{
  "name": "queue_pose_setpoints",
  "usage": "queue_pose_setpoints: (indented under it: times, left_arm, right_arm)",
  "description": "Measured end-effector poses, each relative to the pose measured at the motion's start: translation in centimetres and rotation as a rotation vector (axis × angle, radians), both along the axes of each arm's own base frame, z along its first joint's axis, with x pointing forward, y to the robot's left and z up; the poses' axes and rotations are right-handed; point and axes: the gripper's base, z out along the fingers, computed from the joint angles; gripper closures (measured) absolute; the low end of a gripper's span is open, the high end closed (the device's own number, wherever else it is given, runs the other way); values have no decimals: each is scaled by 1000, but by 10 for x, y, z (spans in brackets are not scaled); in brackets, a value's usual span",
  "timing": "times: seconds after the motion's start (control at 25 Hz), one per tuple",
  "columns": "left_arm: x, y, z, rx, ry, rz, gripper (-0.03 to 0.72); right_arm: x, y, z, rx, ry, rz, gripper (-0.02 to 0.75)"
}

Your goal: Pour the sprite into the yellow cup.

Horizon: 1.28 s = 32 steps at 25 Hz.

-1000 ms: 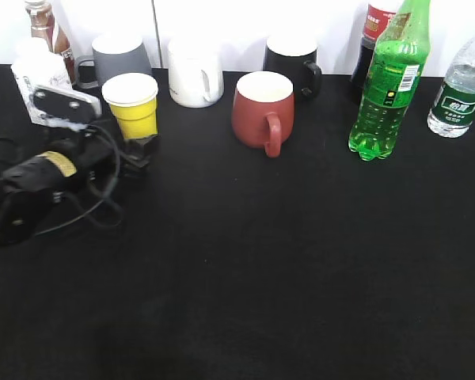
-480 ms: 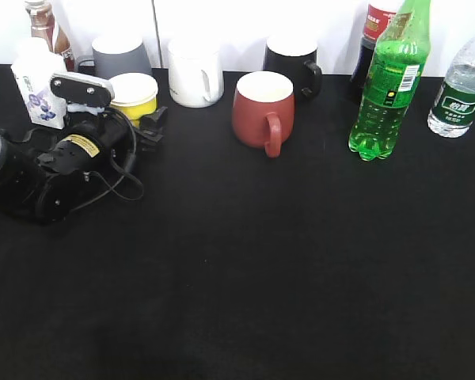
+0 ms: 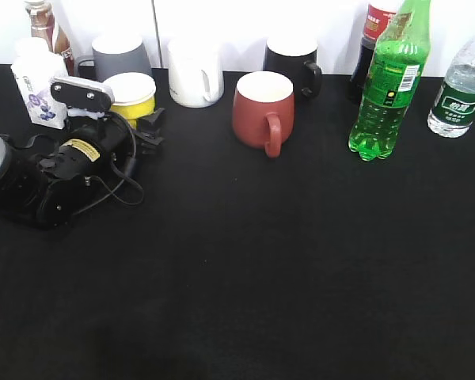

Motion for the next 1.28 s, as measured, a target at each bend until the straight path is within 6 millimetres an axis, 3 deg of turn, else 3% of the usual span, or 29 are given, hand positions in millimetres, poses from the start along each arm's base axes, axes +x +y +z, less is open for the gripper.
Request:
queue_pose_setpoints:
  times: [0.12,0.28,0.4,0.48,0.6,0.68,0.84,1.0,1.16,1.28]
  left_arm:
    - [-1,-2,0,7,-5,-21,261]
    - [-6,-4,8,7,-46,-63,272]
    - [-39,4,44,12,-69,-96,272]
    - [-73,11,69,31,-88,-151,272]
    - [-113,18,80,60,-82,-219,272]
    - [-125,18,81,71,-94,-269,272]
    - [-129,15,81,87,-103,-322,272]
    - [-129,15,80,87,-105,-326,272]
    - [-130,15,80,86,-103,-326,272]
    - [-130,15,80,85,-102,-326,272]
  right_arm:
    - [0,0,0,0,0,0,152]
    - [0,0,0,0,0,0,152]
    - [3,0,5,-1,-15,0,152]
    - [15,0,27,-5,-169,0,152]
    - [59,-2,37,-15,-347,-1,152]
    - [91,-2,36,-18,-402,1,152]
    - [151,-3,28,-27,-412,6,152]
    - [206,-4,8,-25,-464,11,152]
    - [242,-1,-31,7,-386,41,152]
    - [254,24,-53,-15,-331,196,152]
